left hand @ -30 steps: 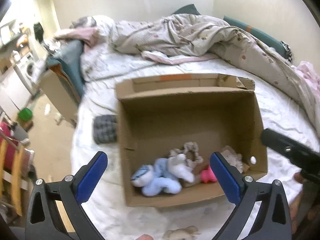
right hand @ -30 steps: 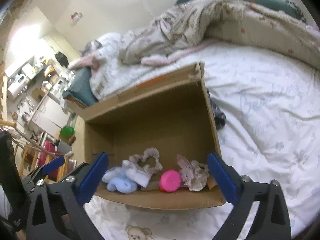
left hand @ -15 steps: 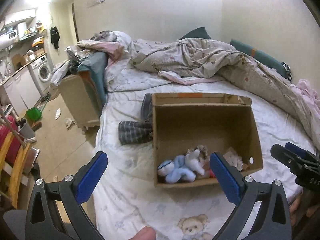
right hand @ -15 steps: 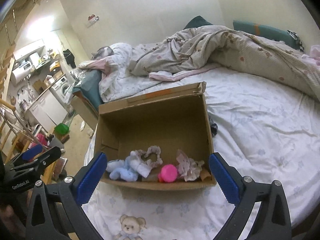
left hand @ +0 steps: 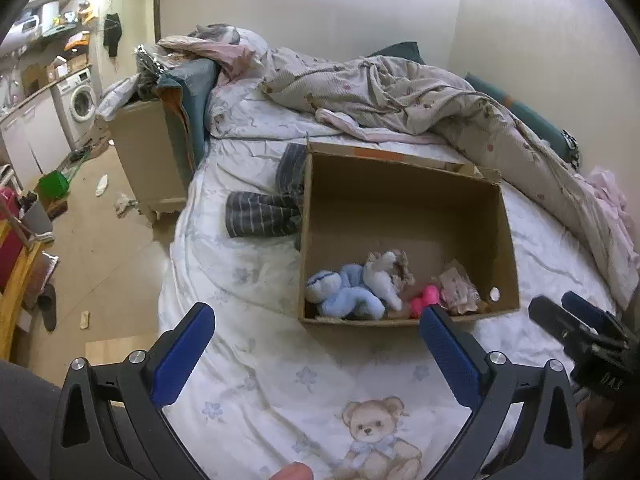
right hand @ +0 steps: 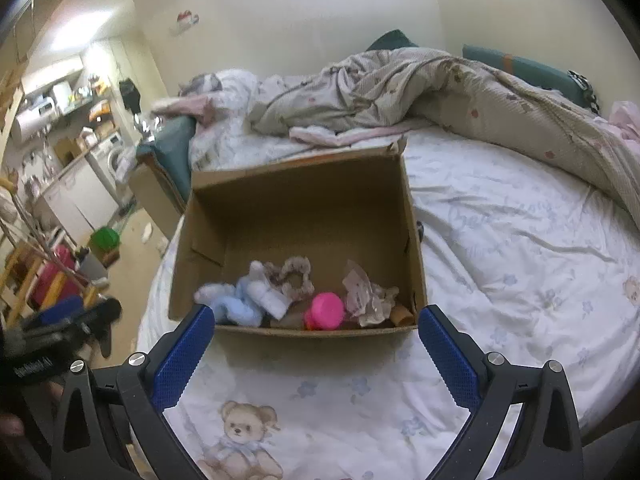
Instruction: Organize soft objects
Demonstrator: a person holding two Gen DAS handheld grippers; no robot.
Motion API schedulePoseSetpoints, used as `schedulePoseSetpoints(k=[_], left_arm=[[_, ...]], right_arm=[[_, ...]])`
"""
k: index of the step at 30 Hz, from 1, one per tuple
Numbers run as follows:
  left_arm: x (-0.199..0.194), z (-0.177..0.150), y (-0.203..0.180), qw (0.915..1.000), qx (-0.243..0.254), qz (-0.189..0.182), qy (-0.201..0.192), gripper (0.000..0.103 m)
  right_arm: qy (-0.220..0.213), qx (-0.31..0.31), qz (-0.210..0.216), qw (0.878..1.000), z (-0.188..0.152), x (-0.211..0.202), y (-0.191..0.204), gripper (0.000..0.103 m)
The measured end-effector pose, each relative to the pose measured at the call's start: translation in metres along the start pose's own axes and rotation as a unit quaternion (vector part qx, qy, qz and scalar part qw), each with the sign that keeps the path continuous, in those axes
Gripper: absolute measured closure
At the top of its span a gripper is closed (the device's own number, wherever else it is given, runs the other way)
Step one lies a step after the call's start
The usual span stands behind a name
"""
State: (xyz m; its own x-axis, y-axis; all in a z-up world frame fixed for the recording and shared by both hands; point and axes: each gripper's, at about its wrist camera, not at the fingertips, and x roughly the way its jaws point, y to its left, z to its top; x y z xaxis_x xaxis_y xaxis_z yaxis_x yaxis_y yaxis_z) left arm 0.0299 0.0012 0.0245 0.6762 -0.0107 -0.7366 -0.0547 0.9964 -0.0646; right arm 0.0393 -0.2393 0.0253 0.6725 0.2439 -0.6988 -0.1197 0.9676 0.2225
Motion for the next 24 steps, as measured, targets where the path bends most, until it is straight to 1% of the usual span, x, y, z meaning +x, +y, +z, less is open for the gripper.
schedulePoseSetpoints(k=[4,9,12,18,24], left_arm=[[0.008,-0.003,-0.002,0.9999,0.004,-0.001,0.011,0.001],[0.015,-0.004,-0.004,0.9997,0.004,-0.006,0.025,0.001],[0.017,-0.005,-0.006,0.9995,0.009,-0.006,0.03,0.001],[0.017,-0.007,-0.009,0.9994,0.018,-0.007,0.03,0.001],[0.015,-0.007,-0.009,0.9994,0.016,-0.008,0.029,0.001]], right_arm=[[0.005,-0.011,-0.012,1.0,-0.001,0.006,0.004,0.0],[0.015,-0.009,-0.015,1.0,-0.004,0.012,0.003,0.0],[0.013,-0.012,-0.018,1.0,-0.003,0.011,0.004,0.0],[0.013,-0.01,-0.02,1.0,-0.003,0.011,0.003,0.0],[0.013,-0.01,-0.018,1.0,-0.003,0.011,0.003,0.0]])
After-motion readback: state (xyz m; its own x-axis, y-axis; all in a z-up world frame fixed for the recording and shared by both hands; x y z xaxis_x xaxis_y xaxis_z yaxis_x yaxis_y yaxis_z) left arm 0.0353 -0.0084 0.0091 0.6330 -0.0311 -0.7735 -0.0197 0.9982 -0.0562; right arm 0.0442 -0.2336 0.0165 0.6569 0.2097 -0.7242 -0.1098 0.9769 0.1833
